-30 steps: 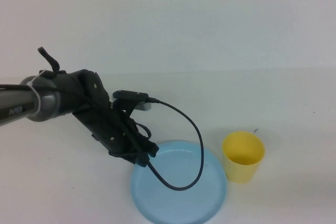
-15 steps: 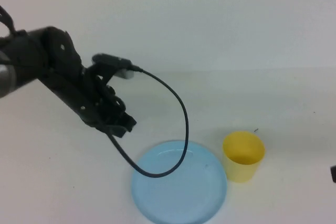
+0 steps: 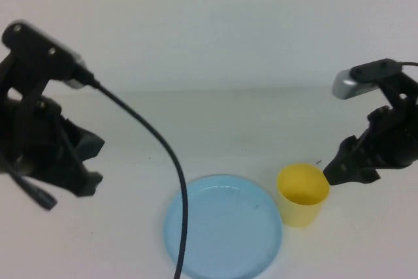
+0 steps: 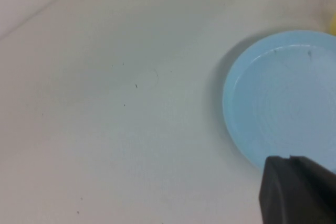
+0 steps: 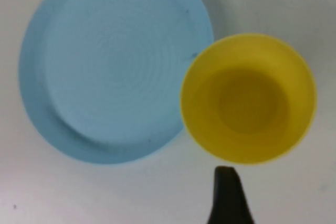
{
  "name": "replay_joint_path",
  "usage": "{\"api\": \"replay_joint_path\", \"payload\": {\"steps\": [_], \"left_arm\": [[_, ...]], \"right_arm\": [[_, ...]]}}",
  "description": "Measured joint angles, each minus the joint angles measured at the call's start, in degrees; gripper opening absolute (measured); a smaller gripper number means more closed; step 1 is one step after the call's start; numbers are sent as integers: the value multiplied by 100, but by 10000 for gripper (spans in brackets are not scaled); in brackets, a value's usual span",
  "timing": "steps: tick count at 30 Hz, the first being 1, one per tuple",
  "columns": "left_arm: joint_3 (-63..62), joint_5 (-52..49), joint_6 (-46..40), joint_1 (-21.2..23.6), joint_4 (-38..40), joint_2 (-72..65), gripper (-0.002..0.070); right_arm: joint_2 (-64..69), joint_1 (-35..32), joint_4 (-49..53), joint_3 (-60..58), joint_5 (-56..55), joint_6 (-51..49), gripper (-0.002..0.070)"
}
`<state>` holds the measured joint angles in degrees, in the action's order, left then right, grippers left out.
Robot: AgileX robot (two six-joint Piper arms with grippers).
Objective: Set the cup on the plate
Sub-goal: Pick up the cup from the table, then place the cup on the plate
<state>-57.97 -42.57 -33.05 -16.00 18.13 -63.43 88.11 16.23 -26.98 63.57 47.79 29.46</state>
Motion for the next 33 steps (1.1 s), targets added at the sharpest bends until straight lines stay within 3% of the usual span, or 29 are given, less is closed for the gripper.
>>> {"api": "replay_joint_path", "payload": {"steps": [9,13,16,19,22,28,33], "left_arm": [[1073,556,-220,0,-30,1011,1],[1605,1145,-339,0,-438,1434,1],[2078,1562,-353,0,-779,1771,1],[2593,2340,-316,0,-966,2140,1],[2882,2979,-316,0,-1130,2488,1],[2960,2998,-219,0,-1155,2843,1],[2960,3072,-38,0,-1155,2984,1]], "right_arm": [[1401,329,873,873,-195,-382,430],[1926,329,1151,1145,-238,-585,411],[2222,329,1283,1236,-238,-657,329],[2373,329,1308,1249,-238,-625,145],[2382,353,1310,1352,-154,-587,47],[2302,556,1447,2206,825,-567,34],[2263,1213,1486,3141,1392,-739,34]]}}
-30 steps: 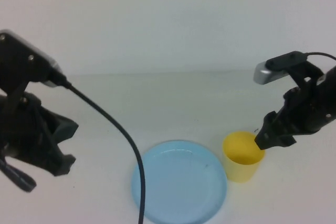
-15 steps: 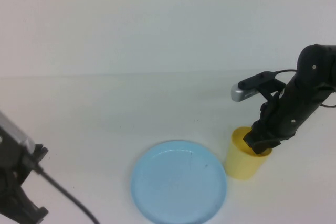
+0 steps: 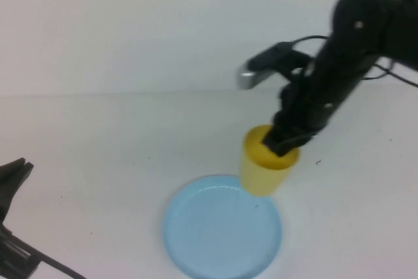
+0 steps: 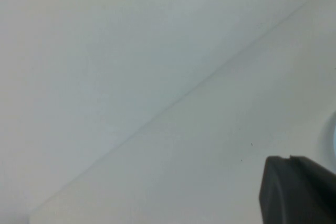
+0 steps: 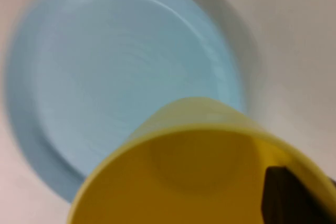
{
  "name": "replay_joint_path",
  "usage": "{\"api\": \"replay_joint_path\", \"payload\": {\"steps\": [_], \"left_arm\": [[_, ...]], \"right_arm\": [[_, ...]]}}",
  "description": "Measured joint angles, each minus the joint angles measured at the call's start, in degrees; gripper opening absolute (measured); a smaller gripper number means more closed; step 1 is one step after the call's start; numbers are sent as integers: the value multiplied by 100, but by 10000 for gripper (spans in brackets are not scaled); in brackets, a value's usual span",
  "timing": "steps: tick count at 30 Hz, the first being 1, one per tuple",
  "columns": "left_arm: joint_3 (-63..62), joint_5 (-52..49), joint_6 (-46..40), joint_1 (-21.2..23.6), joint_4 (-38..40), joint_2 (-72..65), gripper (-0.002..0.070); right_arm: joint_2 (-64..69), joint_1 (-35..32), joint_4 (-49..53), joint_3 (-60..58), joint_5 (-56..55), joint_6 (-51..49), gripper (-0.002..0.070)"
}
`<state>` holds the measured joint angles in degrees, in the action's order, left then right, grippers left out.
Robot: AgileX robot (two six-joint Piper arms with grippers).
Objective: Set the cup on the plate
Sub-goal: Place the cup on the plate
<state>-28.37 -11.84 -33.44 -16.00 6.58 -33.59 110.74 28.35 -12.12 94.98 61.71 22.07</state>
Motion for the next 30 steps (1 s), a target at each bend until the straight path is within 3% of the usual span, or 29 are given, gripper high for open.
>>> {"api": "replay_joint_path", "payload": {"steps": [9,18,26,28,30], "left_arm": [[0,-84,0,0,-16,47,1],[0,-120,0,0,-16,47,1],[0,-84,0,0,-16,47,1],[0,-84,0,0,-16,47,1],[0,-95,0,0,-16,47,1]], "right_arm": [[750,1307,628,509,54,-573,32],[1246,1394,1315,544,130,-1075,32],[1259,1394,1279,567,-64,-1113,36],[1259,1394,1212,567,-87,-1116,71],[1259,1394,1175,567,-87,-1116,162]]}}
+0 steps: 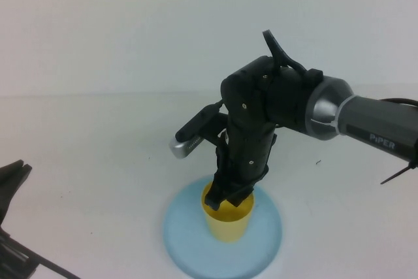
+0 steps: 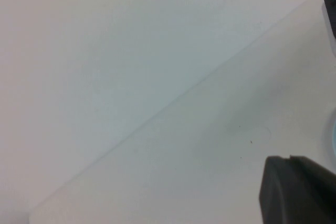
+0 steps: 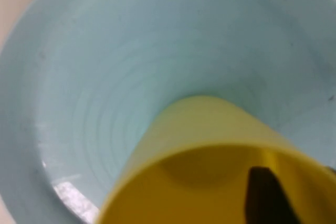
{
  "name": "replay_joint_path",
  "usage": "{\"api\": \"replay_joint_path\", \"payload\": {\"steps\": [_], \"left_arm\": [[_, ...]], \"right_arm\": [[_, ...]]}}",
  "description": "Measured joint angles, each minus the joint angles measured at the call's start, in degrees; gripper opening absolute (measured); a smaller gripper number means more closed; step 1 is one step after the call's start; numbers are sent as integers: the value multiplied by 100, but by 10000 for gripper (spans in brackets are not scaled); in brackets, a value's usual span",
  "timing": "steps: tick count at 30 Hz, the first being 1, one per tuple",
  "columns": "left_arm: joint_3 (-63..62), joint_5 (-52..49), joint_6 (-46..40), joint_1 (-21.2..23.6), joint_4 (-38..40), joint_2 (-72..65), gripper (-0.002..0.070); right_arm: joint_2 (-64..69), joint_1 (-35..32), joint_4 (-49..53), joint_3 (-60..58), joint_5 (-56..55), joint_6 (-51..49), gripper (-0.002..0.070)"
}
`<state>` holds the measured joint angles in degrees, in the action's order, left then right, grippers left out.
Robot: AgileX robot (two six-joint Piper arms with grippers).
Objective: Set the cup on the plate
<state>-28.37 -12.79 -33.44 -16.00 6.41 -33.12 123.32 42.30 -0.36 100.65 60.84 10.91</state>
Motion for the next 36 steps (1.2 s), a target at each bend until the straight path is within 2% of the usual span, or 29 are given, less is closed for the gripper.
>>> {"api": "replay_joint_path", "payload": {"steps": [4,5,7,9,15,19,22,24,30,36], "left_arm": [[0,0,0,0,0,0,1],[0,0,0,0,0,0,1],[0,0,0,0,0,0,1],[0,0,0,0,0,0,1],[0,70,275,0,24,269,1],[50,-53,275,0,24,646,1],[255,166,344,0,24,1007,1],[356,355,428,0,24,1225,1],[366,56,834,0,35,1411,1],[366,16,1635,0,35,1398,1]], "right_arm": [[0,0,-24,0,0,-87,423],[0,0,-24,0,0,-158,463],[0,0,36,0,0,-409,514],[-49,0,219,0,0,-662,521],[-826,0,703,0,0,-1050,431],[-1744,0,763,0,10,-1198,302],[-2366,11,763,-52,5,-1316,191],[-2766,33,763,-234,-43,-1352,143],[-4026,299,763,-1651,-663,-1500,33],[-5174,609,763,-3367,-1802,-1862,6]]}}
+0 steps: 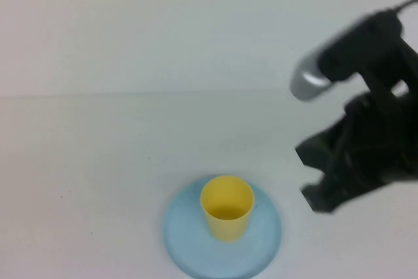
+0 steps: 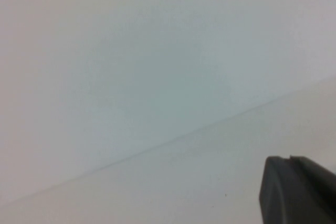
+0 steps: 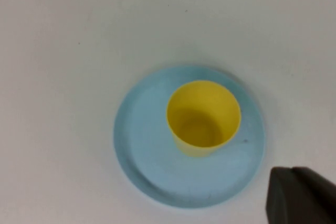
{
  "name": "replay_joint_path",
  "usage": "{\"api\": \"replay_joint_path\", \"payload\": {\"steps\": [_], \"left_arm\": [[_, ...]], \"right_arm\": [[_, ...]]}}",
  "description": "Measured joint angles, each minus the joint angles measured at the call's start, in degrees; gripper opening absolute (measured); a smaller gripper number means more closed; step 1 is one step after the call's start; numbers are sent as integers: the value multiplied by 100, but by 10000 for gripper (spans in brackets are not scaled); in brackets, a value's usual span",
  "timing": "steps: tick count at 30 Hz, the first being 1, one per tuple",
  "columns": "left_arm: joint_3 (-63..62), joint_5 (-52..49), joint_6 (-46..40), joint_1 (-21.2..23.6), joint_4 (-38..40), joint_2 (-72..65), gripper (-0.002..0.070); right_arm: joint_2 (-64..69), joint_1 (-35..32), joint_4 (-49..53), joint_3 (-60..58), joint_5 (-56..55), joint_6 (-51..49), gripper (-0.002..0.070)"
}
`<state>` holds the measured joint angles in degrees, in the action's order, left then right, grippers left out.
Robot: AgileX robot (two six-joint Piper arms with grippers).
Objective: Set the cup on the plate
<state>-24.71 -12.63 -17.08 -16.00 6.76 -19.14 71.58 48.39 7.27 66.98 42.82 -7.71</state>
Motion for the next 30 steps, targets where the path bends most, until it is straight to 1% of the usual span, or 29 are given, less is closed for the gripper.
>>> {"api": "replay_joint_path", "payload": {"steps": [4,7,13,15,20,24,27,30], "left_arm": [[0,26,98,0,0,-48,1],[0,-12,113,0,0,-37,1],[67,-802,113,0,-39,374,1],[172,-913,113,0,-39,558,1],[676,-681,123,0,-15,1097,1],[1183,-101,123,9,-67,1578,1],[1556,55,123,9,-132,1954,1],[1931,169,123,9,-201,2087,1]], "right_arm": [[-474,12,-10,-577,-181,-57,4],[-593,12,-10,-699,-190,-68,2],[-588,12,-19,-730,-168,-68,2],[-530,12,-19,-730,-168,-68,2],[-288,12,-32,-730,-168,-77,2],[-221,12,154,-744,-99,176,2],[-573,-37,210,-778,-152,242,1],[-1297,-364,103,-1066,-635,252,1]]}}
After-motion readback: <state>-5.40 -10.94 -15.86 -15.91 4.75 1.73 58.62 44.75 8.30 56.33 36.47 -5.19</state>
